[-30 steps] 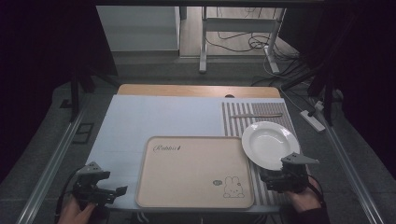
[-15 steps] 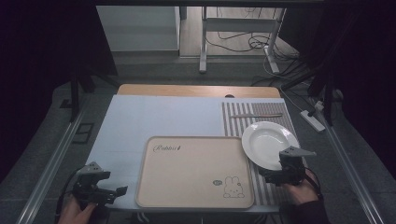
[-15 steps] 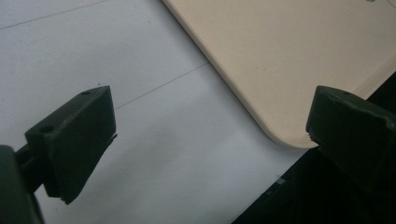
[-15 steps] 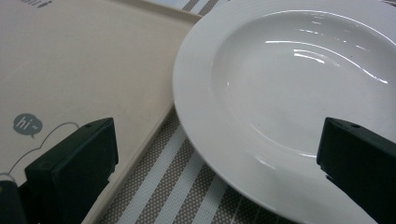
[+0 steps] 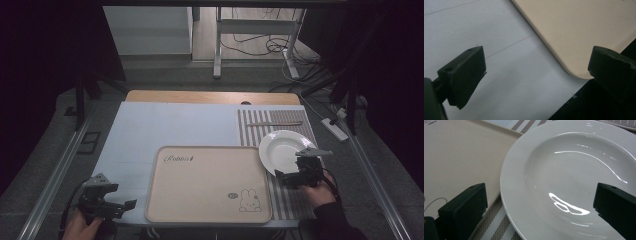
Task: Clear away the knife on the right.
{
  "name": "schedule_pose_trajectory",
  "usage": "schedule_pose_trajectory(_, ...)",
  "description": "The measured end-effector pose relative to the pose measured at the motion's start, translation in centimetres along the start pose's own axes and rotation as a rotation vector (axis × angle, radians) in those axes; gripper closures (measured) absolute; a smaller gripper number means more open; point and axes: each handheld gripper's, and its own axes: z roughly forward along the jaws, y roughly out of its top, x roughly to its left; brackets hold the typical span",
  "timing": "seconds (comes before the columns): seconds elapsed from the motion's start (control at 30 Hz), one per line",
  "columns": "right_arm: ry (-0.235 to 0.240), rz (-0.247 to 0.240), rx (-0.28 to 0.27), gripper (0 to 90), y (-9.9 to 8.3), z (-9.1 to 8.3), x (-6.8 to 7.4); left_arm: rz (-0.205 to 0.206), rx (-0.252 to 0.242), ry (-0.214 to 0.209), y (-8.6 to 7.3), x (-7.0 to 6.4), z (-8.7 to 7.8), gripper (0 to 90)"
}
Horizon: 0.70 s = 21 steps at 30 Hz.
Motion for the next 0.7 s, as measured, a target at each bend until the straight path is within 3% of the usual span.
schedule_pose_trajectory(0.17, -0.034, 0.000, 0.009, 0.0, 1.0, 1.1, -0.5, 0.002, 0.001, 0.001, 0.0, 0.0, 0.0, 2.6)
schedule_pose_trajectory(0.37, -0.036, 0.019, 0.005, 0.0, 2.3, 2.2, -1.3, 0.002, 0.002, 0.001, 0.0, 0.0, 0.0, 2.6)
schedule_pose_trajectory(0.7, -0.051, 0.006, 0.015, 0.0, 4.2, 3.9, -2.6, 0.002, 0.002, 0.001, 0.0, 0.0, 0.0, 2.6)
